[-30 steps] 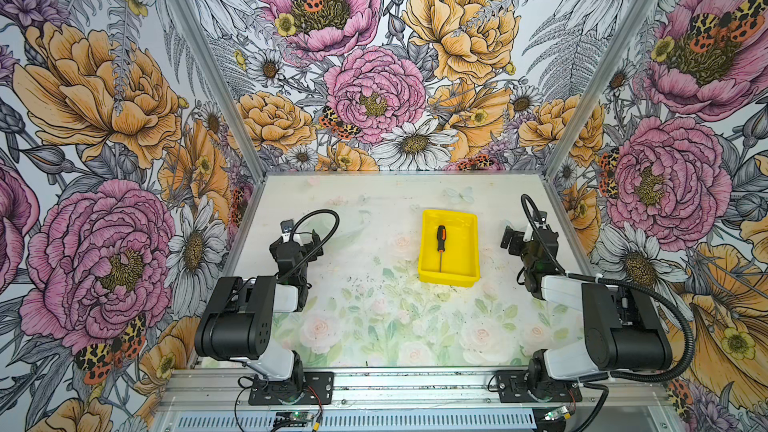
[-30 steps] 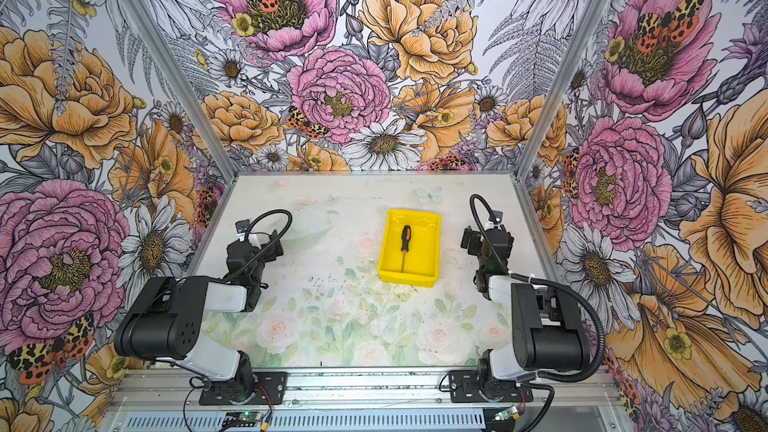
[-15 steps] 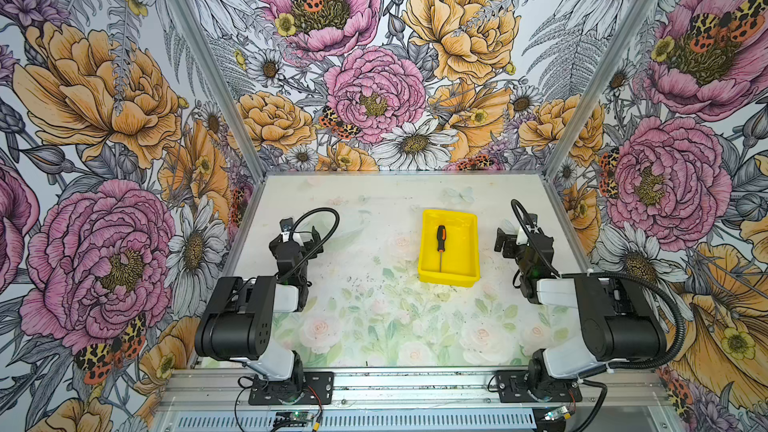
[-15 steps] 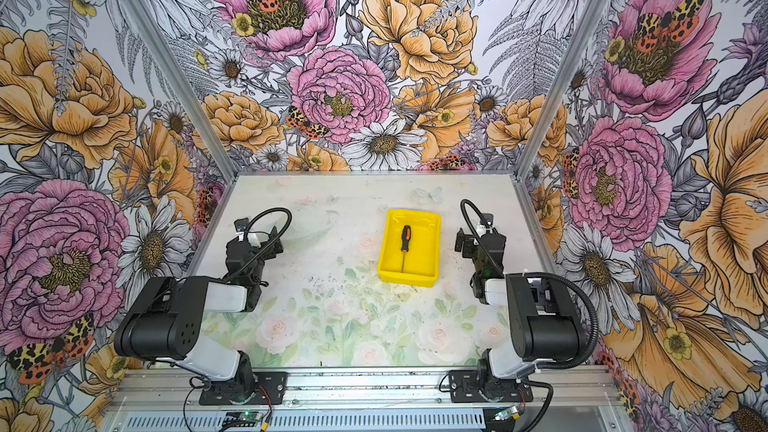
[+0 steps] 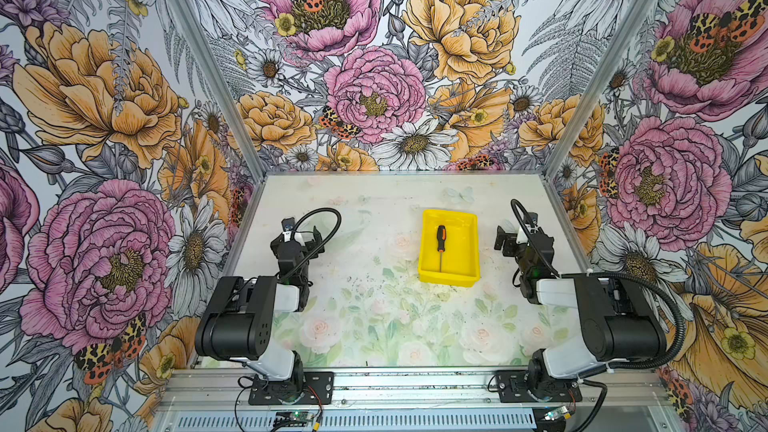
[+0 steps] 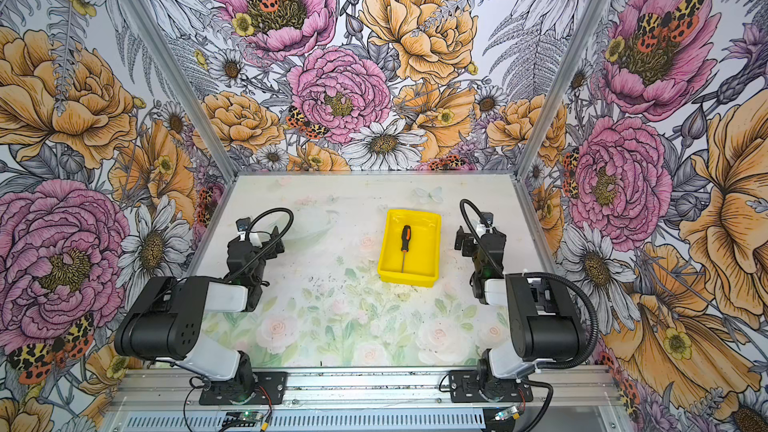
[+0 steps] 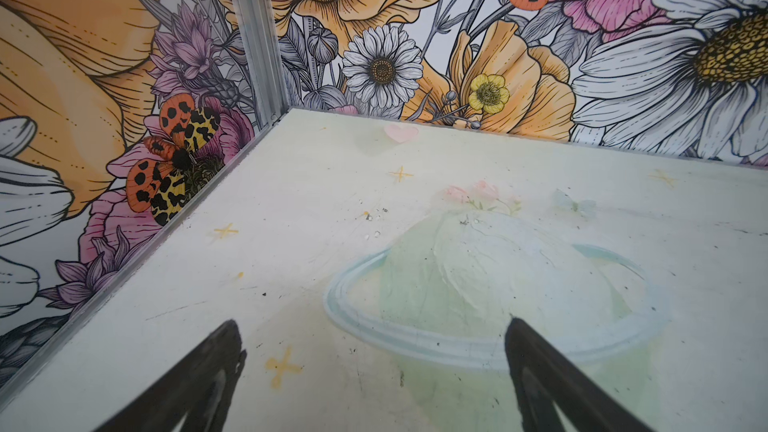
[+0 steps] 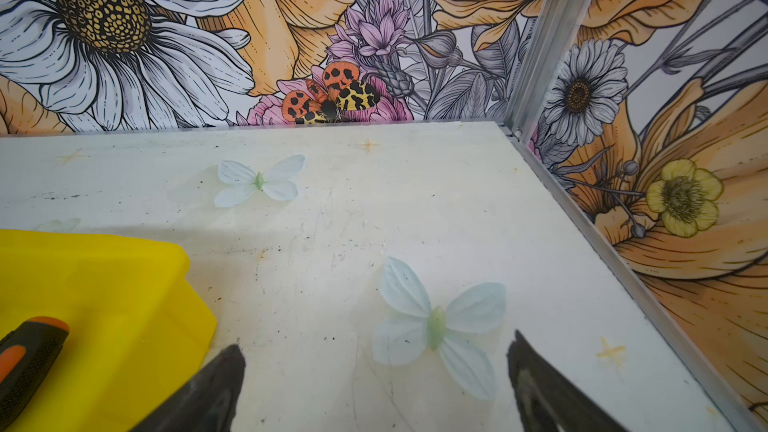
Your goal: Put the screwdriver in the bin
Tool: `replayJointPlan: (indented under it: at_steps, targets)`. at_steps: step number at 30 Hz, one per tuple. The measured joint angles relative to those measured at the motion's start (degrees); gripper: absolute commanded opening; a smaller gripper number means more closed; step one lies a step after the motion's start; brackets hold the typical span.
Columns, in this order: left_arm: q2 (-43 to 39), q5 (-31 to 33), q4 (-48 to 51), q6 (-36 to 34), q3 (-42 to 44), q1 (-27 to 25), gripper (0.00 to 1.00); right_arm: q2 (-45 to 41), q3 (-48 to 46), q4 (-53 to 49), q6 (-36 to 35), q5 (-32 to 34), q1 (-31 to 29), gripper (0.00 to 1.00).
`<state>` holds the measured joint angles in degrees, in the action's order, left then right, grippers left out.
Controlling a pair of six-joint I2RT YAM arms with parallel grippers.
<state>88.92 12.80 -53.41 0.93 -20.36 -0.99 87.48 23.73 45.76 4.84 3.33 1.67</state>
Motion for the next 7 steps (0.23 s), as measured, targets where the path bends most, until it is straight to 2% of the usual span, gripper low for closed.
replayJointPlan:
  at_steps: [7]
  targets:
    - [0.0,0.0,0.02,-0.07,-0.02,0.0,0.99,0.0,-0.02,0.0,0.0,0.0,0.0,0.99]
